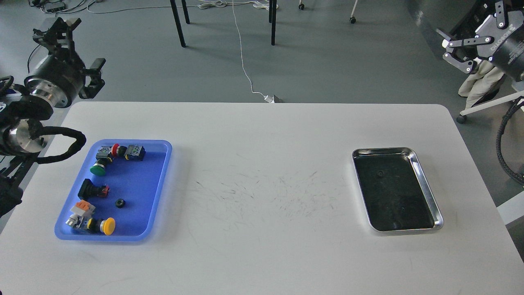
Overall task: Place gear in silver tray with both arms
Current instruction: 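Lift the right gripper up and away from the silver tray, then move the left gripper back over the blue tray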
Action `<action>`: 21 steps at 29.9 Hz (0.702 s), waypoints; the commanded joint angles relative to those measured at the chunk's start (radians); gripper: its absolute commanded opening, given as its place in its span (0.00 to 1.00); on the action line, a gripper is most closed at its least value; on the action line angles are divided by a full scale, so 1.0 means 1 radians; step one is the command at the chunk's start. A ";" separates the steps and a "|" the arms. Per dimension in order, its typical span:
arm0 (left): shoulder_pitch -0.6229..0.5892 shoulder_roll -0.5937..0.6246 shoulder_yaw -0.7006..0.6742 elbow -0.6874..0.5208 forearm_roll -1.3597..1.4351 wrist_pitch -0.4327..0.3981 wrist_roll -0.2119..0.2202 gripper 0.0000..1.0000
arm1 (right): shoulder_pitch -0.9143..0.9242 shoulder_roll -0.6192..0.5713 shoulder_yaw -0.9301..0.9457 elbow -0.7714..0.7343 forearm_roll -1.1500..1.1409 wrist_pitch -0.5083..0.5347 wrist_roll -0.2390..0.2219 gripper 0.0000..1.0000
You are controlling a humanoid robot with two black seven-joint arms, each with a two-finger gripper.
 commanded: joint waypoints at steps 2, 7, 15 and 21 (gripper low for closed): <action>-0.037 0.008 0.105 -0.011 0.009 -0.009 0.000 0.98 | -0.103 0.011 -0.002 -0.060 0.092 0.000 0.038 0.96; -0.062 0.048 0.221 -0.041 0.122 -0.078 0.000 0.98 | -0.137 0.079 -0.001 -0.076 0.154 0.000 0.045 0.96; -0.029 0.241 0.307 -0.228 0.665 -0.228 -0.047 0.98 | -0.148 0.168 -0.022 -0.060 0.106 0.000 0.032 0.96; -0.026 0.414 0.414 -0.352 1.087 -0.225 -0.152 0.98 | -0.150 0.168 -0.022 -0.062 0.055 0.000 0.031 0.96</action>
